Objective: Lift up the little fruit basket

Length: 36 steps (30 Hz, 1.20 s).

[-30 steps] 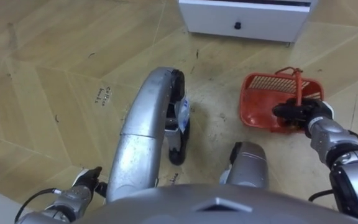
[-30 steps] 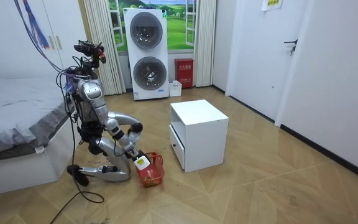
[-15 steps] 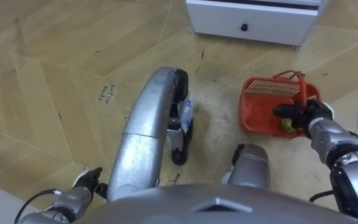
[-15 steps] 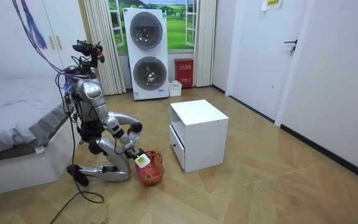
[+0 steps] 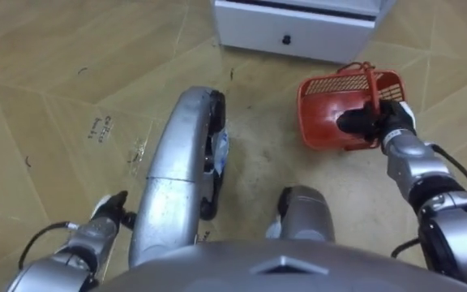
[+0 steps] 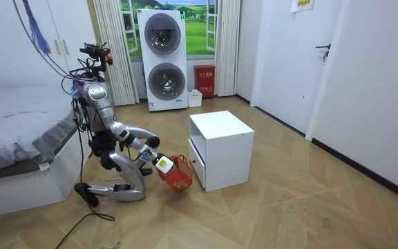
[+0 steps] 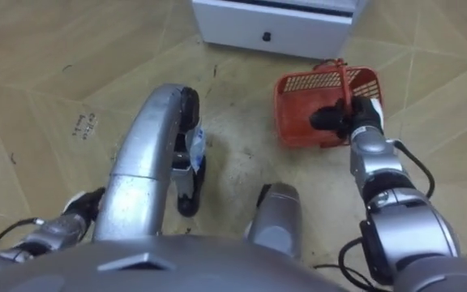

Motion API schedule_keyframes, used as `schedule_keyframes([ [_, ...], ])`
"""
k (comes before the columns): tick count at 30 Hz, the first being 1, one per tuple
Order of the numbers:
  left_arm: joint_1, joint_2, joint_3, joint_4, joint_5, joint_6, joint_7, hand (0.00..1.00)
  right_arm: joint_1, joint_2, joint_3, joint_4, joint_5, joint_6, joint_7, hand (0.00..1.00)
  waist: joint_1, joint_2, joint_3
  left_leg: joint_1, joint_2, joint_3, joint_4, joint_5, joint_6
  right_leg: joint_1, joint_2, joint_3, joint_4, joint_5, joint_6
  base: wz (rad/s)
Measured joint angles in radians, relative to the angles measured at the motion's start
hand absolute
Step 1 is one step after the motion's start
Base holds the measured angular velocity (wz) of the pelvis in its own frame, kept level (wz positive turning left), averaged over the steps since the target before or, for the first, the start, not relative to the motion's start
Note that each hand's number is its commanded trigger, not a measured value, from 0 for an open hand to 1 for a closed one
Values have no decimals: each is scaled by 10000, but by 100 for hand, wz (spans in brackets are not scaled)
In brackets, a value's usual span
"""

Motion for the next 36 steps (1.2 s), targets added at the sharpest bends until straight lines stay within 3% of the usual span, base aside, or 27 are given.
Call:
schedule_keyframes([
  [3,-427,4,191,7,1,-12,302,0,11,1,336,-278,-283,-2,-80,100,-243,17,2,204,25,33,40,-128,204,237,84,42,-432,-186,25,-5],
  [6,-520,30,584,-42,6,-22,378,0,69,17,665,-386,-424,5,-73,100,-260,99,-42,537,234,-6,-228,-155,300,224,560,521,-1248,-346,128,-35],
  [7,-509,31,606,-40,16,-19,440,0,155,17,729,-507,-460,13,-74,100,-252,110,-48,654,257,-21,-362,-141,328,230,585,584,-1498,-346,129,-58],
  [9,-359,28,809,-33,54,5,574,0,317,77,1159,-825,-741,19,-67,100,-126,136,-62,1317,594,-133,-1164,-105,393,236,712,770,-2797,-360,158,-74],
  [10,-309,29,895,-36,63,14,604,0,318,123,1273,-894,-881,19,-72,100,-125,155,-77,1486,645,-246,-1477,-97,385,232,757,739,-3266,-363,165,-86],
  [11,-207,71,1028,-45,63,47,640,0,332,205,1487,-1135,-1055,23,-49,100,-108,173,-88,1696,849,-496,-1946,149,384,284,938,656,-4237,-350,173,-92],
  [12,63,167,1092,-72,62,97,640,0,347,406,1638,-1208,-1167,27,-66,100,91,113,-31,1759,1166,-590,-1812,1004,844,638,1272,659,-5306,-269,207,-94],
  [13,187,221,965,-119,215,174,619,0,702,449,1585,-1361,-1178,66,-91,100,289,-19,52,1627,965,-4,-2335,1264,899,1329,1324,662,-6431,-268,210,-34],
  [14,163,148,910,-331,303,208,600,0,977,283,1399,-1551,-1167,67,-92,100,288,-182,35,1624,591,754,-3448,1337,1001,1537,1272,643,-6959,-269,212,50],
  [15,239,-29,794,-832,290,225,544,0,1241,-88,1217,-1786,-1133,101,-104,100,229,-192,-206,1727,354,1683,-5538,2160,1790,1847,1476,485,-7993,-190,347,60],
  [16,401,-17,810,-890,310,240,555,0,1219,-131,1197,-1879,-1165,168,-130,100,367,-235,-246,1809,492,1727,-5671,2188,1930,1917,1509,357,-8447,-83,515,28],
  [17,379,-52,888,-988,308,455,581,0,1296,-120,1101,-2405,-1216,191,-190,100,369,-231,-247,2194,575,1627,-6591,2176,1834,1936,1517,143,-9506,218,585,-39],
  [20,575,-67,1008,-931,365,632,965,0,1501,100,1065,-3176,-1708,-405,-197,100,406,-156,-234,4360,563,1141,-10019,3308,1082,1976,1015,-397,-12235,349,468,-76],
  [21,725,-4,1057,-825,461,545,1175,0,1903,178,1029,-3599,-1957,-574,-190,100,410,-125,-215,5445,565,872,-11374,3859,831,2217,807,-709,-13632,622,405,-85],
  [22,813,17,1123,-775,525,492,1233,0,2120,177,1025,-3849,-2052,-660,-189,100,415,-80,-206,5926,569,697,-11975,4124,696,2352,763,-822,-14385,835,389,-58],
  [23,852,88,1168,-640,526,480,1332,0,2472,170,905,-4330,-2206,-841,-214,100,322,-41,-178,6649,589,519,-12875,4567,535,2508,717,-1066,-15993,1391,401,-23],
  [24,862,162,1154,-631,484,465,1362,0,2944,75,789,-4883,-2191,-916,-296,100,242,-66,-183,7066,606,529,-13297,4713,428,2541,635,-1314,-17228,2169,520,0],
  [26,882,184,1151,-726,472,390,1402,0,3406,-42,646,-5435,-2122,-875,-293,100,100,-65,-180,7259,618,510,-13401,4813,249,2552,664,-1397,-17392,2220,637,19],
  [27,985,157,1153,-806,485,354,1398,0,3459,-58,650,-5614,-2097,-813,-251,100,147,-37,-182,7302,743,512,-13516,4901,114,2552,794,-1580,-17510,2237,602,-6],
  [30,1329,128,1176,-808,496,346,1399,0,3759,-41,631,-6072,-2053,-640,-151,100,70,75,-181,7356,1009,368,-13639,5069,-127,2733,1118,-1830,-17836,2371,283,-5],
  [36,2125,75,1191,-1133,519,434,1353,0,4118,-92,475,-6839,-2416,-276,359,100,107,94,-191,7830,1289,230,-13983,5273,-349,3285,1311,-2511,-18118,2500,48,6],
])
